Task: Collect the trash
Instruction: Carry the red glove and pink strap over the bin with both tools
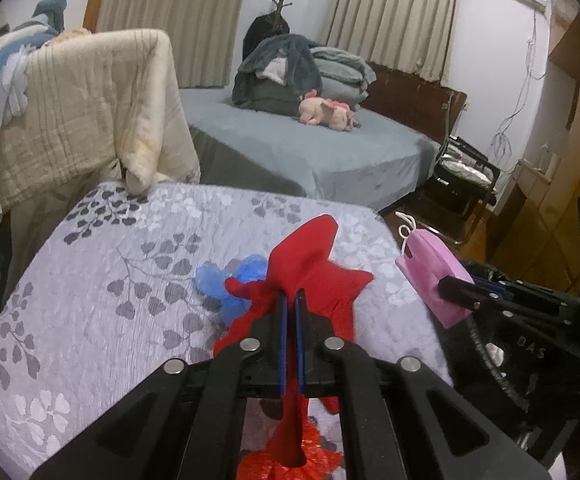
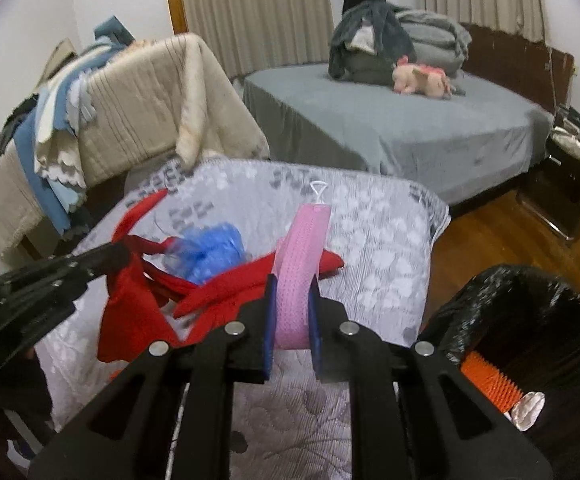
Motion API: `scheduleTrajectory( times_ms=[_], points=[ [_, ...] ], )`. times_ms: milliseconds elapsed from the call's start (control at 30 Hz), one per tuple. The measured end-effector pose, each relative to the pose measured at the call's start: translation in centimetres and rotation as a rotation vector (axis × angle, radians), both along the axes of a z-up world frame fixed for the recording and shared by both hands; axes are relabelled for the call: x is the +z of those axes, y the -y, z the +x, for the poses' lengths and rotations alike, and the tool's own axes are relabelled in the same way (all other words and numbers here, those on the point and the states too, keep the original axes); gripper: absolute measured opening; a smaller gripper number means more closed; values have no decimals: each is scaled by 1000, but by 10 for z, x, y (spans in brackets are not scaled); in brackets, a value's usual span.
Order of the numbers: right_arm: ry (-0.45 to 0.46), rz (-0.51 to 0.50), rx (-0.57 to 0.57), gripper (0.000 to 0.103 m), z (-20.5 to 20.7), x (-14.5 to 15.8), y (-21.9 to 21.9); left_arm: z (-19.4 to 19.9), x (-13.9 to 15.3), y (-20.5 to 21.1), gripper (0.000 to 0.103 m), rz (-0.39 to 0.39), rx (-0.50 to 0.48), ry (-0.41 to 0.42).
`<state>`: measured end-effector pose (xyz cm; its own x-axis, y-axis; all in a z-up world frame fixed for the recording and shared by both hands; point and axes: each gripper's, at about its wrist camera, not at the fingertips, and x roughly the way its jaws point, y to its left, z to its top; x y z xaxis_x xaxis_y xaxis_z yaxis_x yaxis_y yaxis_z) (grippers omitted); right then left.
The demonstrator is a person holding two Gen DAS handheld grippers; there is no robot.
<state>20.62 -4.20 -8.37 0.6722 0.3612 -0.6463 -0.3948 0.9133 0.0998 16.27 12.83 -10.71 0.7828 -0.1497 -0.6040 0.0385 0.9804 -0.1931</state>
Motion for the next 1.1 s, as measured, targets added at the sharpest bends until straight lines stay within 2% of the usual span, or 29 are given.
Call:
scheduleTrajectory(
  times_ms=[333, 567, 833, 1100],
  points=[
    [99, 40, -23, 13, -30, 45, 25, -16, 47, 27, 3, -21, -62, 96],
    [152, 49, -85, 13, -50, 63, 66, -19, 67, 66, 3, -36, -149, 132],
    [162, 33, -214, 13, -64, 62, 130, -13, 65, 131, 3, -45, -283, 118],
    [137, -4, -355, 14, -76, 42, 197, -4, 56, 204, 3, -43, -426, 98]
  ],
)
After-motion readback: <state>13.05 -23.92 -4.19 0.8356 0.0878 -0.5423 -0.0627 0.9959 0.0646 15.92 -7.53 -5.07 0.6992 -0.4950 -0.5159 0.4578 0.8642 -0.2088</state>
